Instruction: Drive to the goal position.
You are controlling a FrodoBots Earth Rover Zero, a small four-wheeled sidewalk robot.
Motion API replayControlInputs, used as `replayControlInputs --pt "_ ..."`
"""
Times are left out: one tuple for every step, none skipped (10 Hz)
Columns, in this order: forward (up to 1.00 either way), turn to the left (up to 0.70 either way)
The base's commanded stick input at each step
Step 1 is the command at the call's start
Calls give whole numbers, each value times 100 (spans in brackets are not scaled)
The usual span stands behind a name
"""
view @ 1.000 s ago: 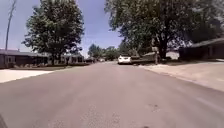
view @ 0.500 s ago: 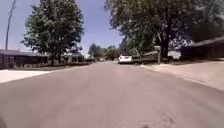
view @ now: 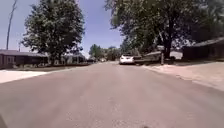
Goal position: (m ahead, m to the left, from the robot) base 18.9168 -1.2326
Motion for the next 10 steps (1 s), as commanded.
replayControlInputs --pt "70 0" --pt "70 0" --pt "70 0" --pt "70 0" --pt "70 0" --pt "70 0" --pt "70 0" --pt "70 0" --pt "70 0" --pt "70 0"
